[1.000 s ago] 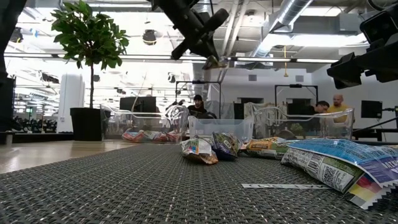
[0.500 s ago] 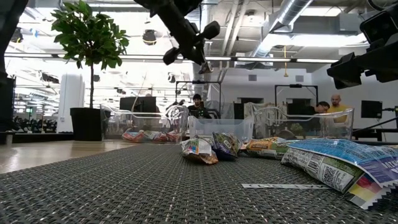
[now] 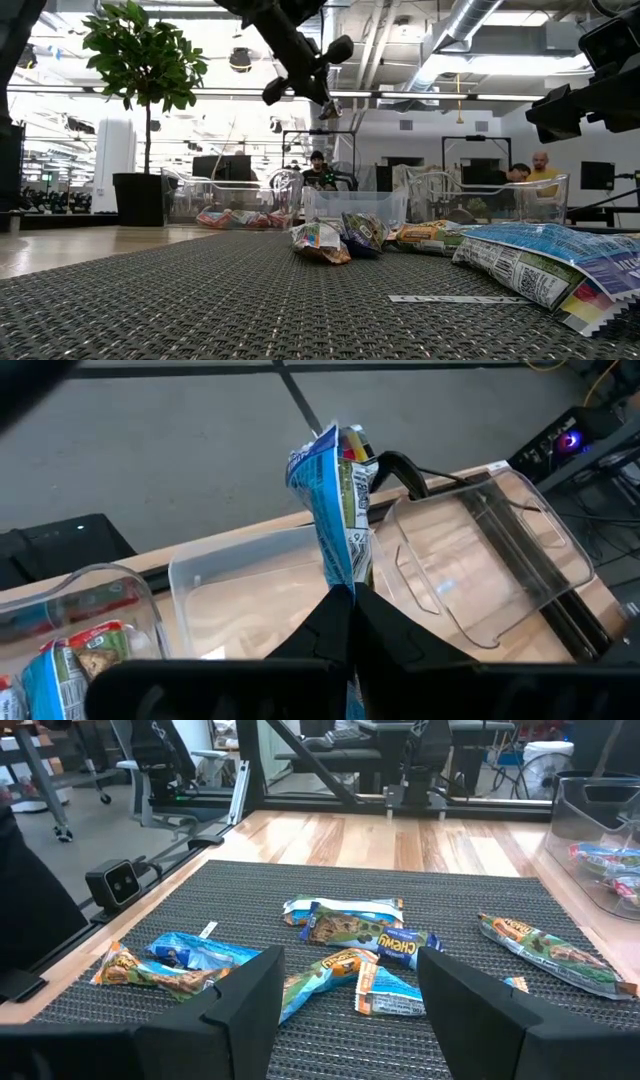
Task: Pick and place Granola Bars by type
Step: Put the blue granola bar into the middle transparent bin
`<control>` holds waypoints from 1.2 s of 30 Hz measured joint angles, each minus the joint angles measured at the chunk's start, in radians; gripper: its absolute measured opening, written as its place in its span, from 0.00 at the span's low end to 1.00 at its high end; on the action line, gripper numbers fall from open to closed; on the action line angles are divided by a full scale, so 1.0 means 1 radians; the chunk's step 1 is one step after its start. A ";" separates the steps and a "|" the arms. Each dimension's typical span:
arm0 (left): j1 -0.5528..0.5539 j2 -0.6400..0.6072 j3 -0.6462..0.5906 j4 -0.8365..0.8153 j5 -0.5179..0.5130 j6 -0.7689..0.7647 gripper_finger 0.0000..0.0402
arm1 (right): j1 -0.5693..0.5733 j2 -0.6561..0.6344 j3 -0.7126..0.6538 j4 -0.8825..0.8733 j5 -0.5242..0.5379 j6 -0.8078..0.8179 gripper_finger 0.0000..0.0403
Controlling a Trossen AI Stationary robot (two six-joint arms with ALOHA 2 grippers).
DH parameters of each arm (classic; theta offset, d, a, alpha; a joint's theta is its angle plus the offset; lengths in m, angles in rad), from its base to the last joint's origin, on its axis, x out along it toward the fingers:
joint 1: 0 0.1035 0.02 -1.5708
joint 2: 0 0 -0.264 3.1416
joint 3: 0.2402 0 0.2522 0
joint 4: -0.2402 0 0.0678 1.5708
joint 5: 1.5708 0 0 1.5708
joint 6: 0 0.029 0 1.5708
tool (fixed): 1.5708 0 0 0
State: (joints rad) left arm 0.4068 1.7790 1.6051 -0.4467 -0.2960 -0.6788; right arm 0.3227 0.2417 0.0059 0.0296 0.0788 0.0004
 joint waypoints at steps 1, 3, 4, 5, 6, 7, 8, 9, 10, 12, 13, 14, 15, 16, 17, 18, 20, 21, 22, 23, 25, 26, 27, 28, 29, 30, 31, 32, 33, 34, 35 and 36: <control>0.000 0.007 0.001 0.008 0.000 0.000 0.00 | 0.000 0.000 0.000 0.000 0.000 0.000 0.55; 0.005 0.032 0.001 0.012 0.014 0.000 0.00 | 0.000 0.000 0.000 0.000 0.000 0.000 0.55; 0.006 0.047 0.001 0.026 0.029 0.000 0.00 | 0.000 0.000 0.000 0.000 0.000 0.000 0.55; 0.010 0.063 0.001 0.037 0.048 0.000 0.00 | 0.000 0.000 0.000 0.000 0.000 0.000 0.55; 0.012 0.080 0.001 0.050 0.058 0.000 0.00 | 0.000 0.000 0.000 0.000 0.000 0.000 0.55; 0.017 0.097 0.001 0.068 0.070 -0.002 0.00 | 0.000 0.000 0.000 0.000 0.000 0.000 0.55; 0.022 0.113 0.001 0.076 0.077 -0.011 0.00 | 0.000 0.000 0.000 0.000 0.000 0.000 0.55; 0.028 0.128 0.001 0.080 0.076 -0.017 0.00 | 0.000 0.000 0.000 0.000 0.000 0.000 0.55; 0.036 0.142 0.001 0.080 0.076 -0.020 0.00 | 0.000 0.000 0.000 0.000 0.000 0.000 0.55; 0.050 0.172 0.000 0.080 0.069 -0.022 0.00 | 0.000 0.000 0.000 0.000 0.000 0.000 0.55; 0.055 0.185 0.000 0.076 0.067 -0.024 0.00 | 0.000 0.000 0.000 0.000 0.000 0.000 0.55; 0.061 0.197 0.000 0.067 0.066 -0.027 0.00 | 0.000 0.000 0.000 0.000 0.000 0.000 0.55; 0.066 0.209 -0.001 0.062 0.066 -0.032 0.00 | 0.000 0.000 0.000 0.000 0.000 0.000 0.55; 0.070 0.218 -0.001 0.062 0.070 -0.037 0.00 | 0.000 0.000 0.000 0.000 0.000 0.000 0.55; 0.073 0.227 -0.001 0.063 0.078 -0.039 0.00 | 0.000 0.000 0.000 0.000 0.000 0.000 0.55; 0.074 0.237 -0.001 0.062 0.084 -0.039 0.00 | 0.000 0.000 0.000 0.000 0.000 0.000 0.55; 0.078 0.254 -0.001 0.060 0.090 -0.037 0.00 | 0.000 0.000 0.000 0.000 0.000 0.000 0.55; 0.080 0.257 -0.001 0.051 0.092 -0.034 0.00 | 0.000 0.000 0.000 0.000 0.000 0.000 0.55; 0.083 0.259 -0.001 0.037 0.092 -0.032 0.00 | 0.000 0.000 0.000 0.000 0.000 0.000 0.55; 0.084 0.263 -0.001 0.037 0.080 -0.027 0.00 | 0.000 0.000 0.000 0.000 0.000 0.000 0.55; 0.089 0.269 0.000 0.033 0.071 -0.015 0.00 | 0.000 0.000 0.000 0.000 0.000 0.000 0.55; 0.091 0.269 -0.001 0.019 0.071 -0.013 0.00 | 0.000 0.000 0.000 0.000 0.000 0.000 0.55; 0.092 0.270 -0.001 0.015 0.071 -0.012 0.00 | 0.000 0.000 0.000 0.000 0.000 0.000 0.55; 0.093 0.270 -0.001 0.016 0.069 -0.012 0.01 | 0.000 0.000 0.000 0.000 0.000 0.000 0.55; 0.093 0.270 0.000 0.013 0.061 -0.012 0.02 | 0.000 0.000 0.000 0.000 0.000 0.000 0.55; 0.094 0.270 0.000 0.011 0.057 -0.012 0.03 | 0.000 0.000 0.000 0.000 0.000 0.000 0.55; 0.096 0.270 0.000 0.007 0.057 -0.012 0.04 | 0.000 0.000 0.000 0.000 0.000 0.000 0.55; 0.097 0.270 0.000 0.005 0.057 -0.012 0.05 | 0.000 0.000 0.000 0.000 0.000 0.000 0.55; 0.098 0.270 0.000 0.006 0.062 -0.014 0.06 | 0.000 0.000 0.000 0.000 0.000 0.000 0.55; 0.099 0.270 0.000 0.007 0.067 -0.017 0.08 | 0.000 0.000 0.000 0.000 0.000 0.000 0.55; 0.100 0.270 0.000 0.007 0.073 -0.020 0.09 | 0.000 0.000 0.000 0.000 0.000 0.000 0.55; 0.101 0.270 0.000 0.006 0.077 -0.021 0.11 | 0.000 0.000 0.000 0.000 0.000 0.000 0.55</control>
State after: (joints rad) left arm 0.5079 2.0487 1.6047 -0.4406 -0.2185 -0.6995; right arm 0.3225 0.2417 0.0056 0.0299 0.0788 0.0003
